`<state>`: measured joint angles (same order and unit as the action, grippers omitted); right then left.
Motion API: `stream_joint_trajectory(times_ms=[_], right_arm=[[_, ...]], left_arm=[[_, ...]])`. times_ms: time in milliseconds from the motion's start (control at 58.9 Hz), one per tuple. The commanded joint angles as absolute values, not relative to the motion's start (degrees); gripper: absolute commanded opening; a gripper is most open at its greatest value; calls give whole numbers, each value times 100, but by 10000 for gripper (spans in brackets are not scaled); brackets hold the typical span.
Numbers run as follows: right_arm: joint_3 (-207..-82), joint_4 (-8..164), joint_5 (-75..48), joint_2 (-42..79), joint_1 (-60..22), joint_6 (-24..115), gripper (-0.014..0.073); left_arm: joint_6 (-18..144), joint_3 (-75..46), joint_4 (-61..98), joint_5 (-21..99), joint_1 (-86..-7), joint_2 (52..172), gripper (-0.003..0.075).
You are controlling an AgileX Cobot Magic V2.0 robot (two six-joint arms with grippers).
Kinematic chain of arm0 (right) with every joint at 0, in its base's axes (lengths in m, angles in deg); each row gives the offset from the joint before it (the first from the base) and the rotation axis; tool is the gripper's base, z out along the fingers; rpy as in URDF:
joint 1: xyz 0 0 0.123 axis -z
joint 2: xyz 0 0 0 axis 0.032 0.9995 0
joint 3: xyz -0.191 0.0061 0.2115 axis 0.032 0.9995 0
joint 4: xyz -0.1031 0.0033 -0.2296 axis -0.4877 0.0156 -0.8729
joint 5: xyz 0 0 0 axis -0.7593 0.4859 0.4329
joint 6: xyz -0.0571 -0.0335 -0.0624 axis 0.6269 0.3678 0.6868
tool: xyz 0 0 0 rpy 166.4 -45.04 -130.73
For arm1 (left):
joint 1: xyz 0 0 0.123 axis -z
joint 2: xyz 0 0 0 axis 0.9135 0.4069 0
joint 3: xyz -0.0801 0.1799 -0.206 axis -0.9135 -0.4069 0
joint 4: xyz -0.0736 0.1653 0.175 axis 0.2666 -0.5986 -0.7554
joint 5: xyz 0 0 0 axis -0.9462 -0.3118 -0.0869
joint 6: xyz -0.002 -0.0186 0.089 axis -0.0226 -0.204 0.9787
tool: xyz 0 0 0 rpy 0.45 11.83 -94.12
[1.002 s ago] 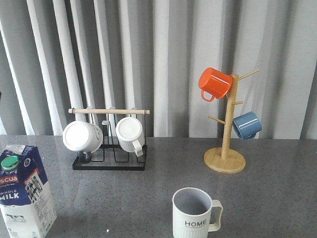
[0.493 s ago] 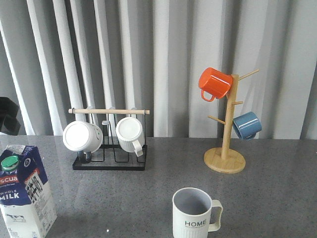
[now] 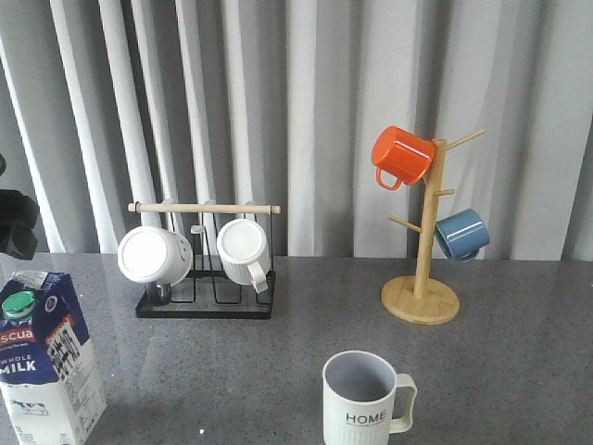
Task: Place milk next to cup
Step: 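Lower the left gripper onto the milk carton top and grasp it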
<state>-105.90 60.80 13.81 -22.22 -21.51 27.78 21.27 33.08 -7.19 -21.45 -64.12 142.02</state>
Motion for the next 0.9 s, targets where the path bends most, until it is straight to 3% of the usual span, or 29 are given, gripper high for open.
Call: stream_joint_trajectory(times_ms=[0,408,730,883], right_arm=[[-10733,6075,1010,-2176,-2167,2828,-6],[-10728,6075,1010,-2176,-2167,2828,-6],[-10731,6070,1010,-2176,-2167,2828,-6],[-10731,6070,1010,-2176,-2167,2828,-6]], left_arm=[[2173,3477,-708,-2008,-6424,14146,570],[2201,3421,-683,-2008,-6424,14597,570],[2396,2594,-706,-1973,-6424,14846,569],[2509,2457,-762,-1940,-6424,14899,529]])
